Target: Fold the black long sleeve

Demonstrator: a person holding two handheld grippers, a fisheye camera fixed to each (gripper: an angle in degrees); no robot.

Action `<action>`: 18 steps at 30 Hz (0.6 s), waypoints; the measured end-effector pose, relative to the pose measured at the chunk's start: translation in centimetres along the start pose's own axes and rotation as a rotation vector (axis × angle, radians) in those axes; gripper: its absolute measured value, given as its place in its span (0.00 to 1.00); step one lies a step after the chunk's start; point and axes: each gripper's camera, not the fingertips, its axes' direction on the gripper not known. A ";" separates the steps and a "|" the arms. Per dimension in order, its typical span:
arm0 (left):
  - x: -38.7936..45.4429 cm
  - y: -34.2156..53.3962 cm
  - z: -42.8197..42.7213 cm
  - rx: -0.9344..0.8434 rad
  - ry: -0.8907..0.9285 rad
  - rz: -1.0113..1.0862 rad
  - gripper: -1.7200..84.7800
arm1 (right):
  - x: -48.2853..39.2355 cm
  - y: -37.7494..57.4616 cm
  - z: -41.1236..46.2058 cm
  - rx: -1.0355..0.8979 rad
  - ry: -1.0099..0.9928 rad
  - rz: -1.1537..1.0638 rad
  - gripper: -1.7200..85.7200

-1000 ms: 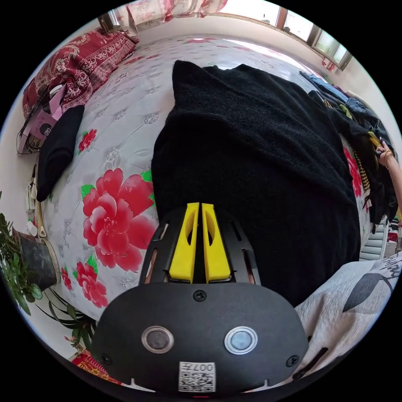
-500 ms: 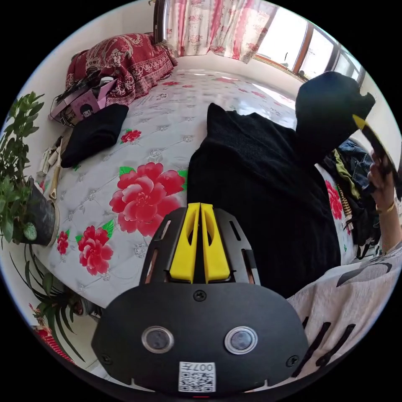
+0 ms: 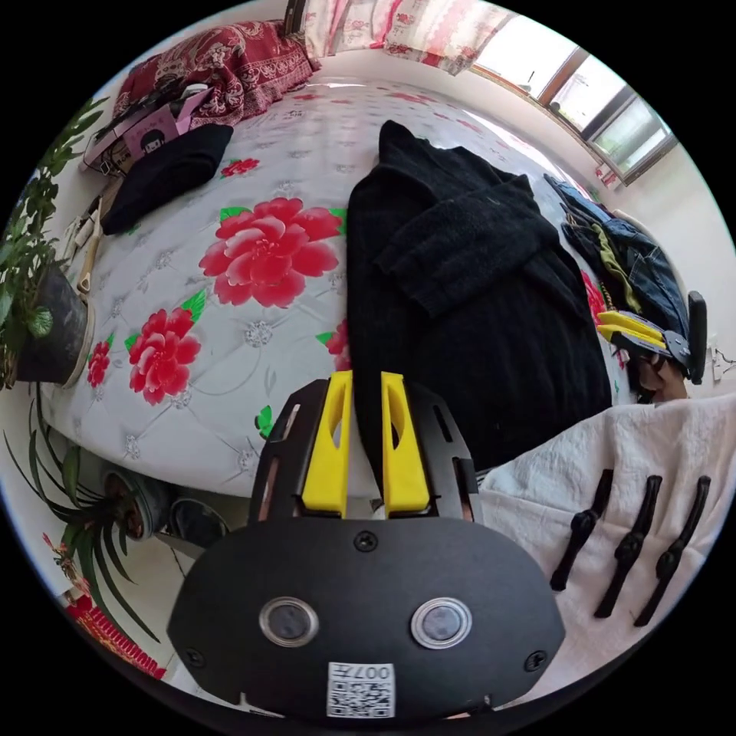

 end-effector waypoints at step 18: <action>-6.1 0.3 2.9 -0.231 0.200 0.037 0.03 | 7.7 9.7 2.0 -0.300 -0.021 0.234 0.03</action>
